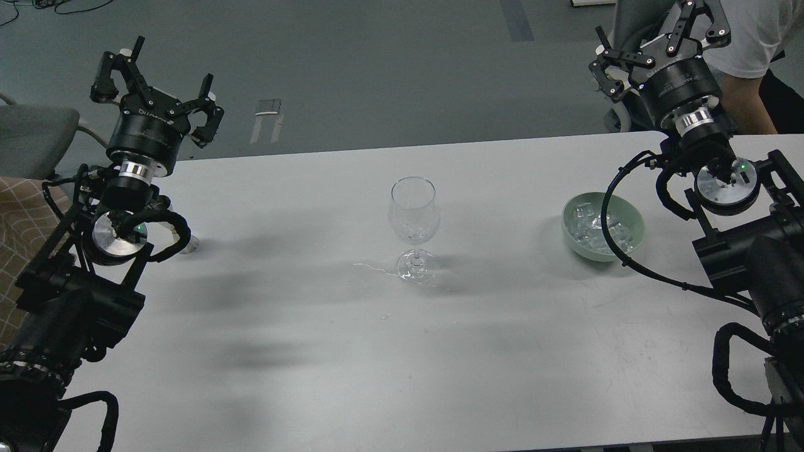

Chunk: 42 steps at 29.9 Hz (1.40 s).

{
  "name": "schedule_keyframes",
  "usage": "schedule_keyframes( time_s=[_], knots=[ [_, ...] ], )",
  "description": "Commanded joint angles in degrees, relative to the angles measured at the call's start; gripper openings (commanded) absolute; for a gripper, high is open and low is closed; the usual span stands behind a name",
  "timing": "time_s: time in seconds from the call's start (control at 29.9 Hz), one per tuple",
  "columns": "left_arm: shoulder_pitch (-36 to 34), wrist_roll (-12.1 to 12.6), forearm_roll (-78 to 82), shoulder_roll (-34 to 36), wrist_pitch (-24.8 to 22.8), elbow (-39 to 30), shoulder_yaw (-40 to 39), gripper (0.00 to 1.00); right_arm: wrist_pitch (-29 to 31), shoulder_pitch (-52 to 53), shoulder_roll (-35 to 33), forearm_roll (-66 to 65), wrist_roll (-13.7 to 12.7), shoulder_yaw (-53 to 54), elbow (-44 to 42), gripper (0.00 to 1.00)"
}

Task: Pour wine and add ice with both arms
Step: 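Lower the left gripper toward the small metal cup near it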

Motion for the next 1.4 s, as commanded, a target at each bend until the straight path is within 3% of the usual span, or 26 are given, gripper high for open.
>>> schedule_keyframes(
  time_s=[0.0, 1.37],
  knots=[
    [0.0, -0.5, 0.0, 0.0, 1.8, 0.0, 0.7, 0.98, -0.2, 0.1, 0.7, 0.0, -0.1, 0.0, -0.1, 1.00],
    [-6.3, -0.1, -1.1, 0.3, 2.2, 2.9, 0.0, 0.98, -0.2, 2.6, 1.1, -0.1, -0.1, 0.0, -0.5, 1.00]
  ],
)
